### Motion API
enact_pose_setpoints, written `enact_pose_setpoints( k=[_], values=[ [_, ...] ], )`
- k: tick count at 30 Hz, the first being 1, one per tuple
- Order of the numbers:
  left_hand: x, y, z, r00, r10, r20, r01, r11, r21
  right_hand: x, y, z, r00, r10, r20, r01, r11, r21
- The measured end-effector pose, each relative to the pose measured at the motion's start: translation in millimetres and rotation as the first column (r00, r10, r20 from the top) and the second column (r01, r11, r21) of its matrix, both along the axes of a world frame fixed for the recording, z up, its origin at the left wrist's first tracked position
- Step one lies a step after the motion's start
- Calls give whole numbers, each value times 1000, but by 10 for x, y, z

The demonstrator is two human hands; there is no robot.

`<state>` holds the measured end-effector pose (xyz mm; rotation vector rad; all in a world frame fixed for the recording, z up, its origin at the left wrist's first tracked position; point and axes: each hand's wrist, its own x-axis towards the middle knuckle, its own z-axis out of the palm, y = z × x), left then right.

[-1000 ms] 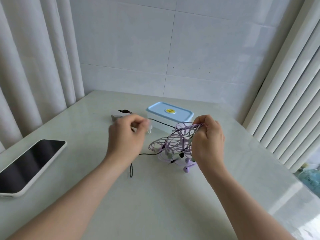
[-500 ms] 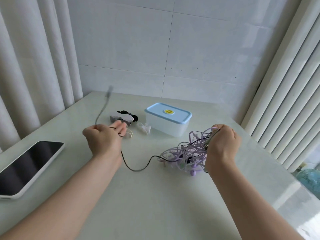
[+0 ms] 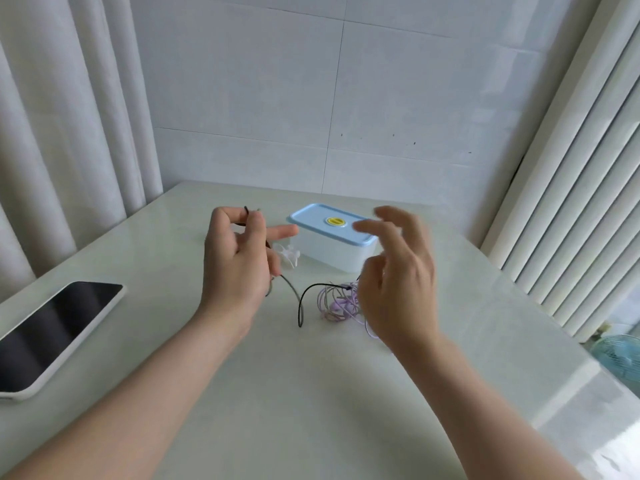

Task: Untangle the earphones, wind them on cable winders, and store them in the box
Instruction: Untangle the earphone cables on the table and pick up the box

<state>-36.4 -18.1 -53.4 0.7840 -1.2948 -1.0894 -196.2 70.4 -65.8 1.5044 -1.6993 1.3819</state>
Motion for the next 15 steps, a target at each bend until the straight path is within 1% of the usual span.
enact_pose_setpoints(
  k=[1, 2, 3, 4, 5, 6, 7, 8, 10, 13, 15],
  values=[
    [17, -11, -5, 1000, 26, 14, -26, 999, -29, 44, 13, 13, 990, 139, -9, -138, 989, 48],
    [28, -26, -17, 999, 48, 14, -47, 997, -56, 95, 28, 5, 972, 234, -4, -231, 963, 139],
    [40, -43, -31, 996, 82, 22, -80, 993, -83, 136, 33, -26, 961, 278, 3, -268, 925, 270],
    [53, -62, -46, 991, 128, 38, -123, 986, -112, 155, 25, -79, 960, 281, -2, -256, 875, 410],
    [66, -70, -55, 983, 175, 53, -166, 976, -137, 154, 8, -134, 965, 259, -26, -206, 821, 532],
    [76, -79, -53, 976, 209, 57, -198, 968, -155, 133, -17, -185, 972, 223, -71, -132, 773, 620],
    [88, -85, -39, 972, 228, 50, -217, 963, -161, 103, -47, -222, 977, 182, -115, -61, 746, 663],
    [103, -96, -24, 969, 244, 49, -234, 959, -158, 74, -64, -237, 980, 144, -141, -14, 745, 667],
    [139, -124, -15, 943, 323, 79, -310, 940, -143, 36, -75, -227, 989, 81, -123, 10, 795, 606],
    [172, -153, -33, 865, 492, 99, -480, 869, -122, 16, -79, -216, 998, 63, -31, -41, 875, 483],
    [171, -108, -39, 824, 555, 115, -543, 831, -122, 36, -77, -211, 996, 86, 28, -90, 902, 422]
  ],
)
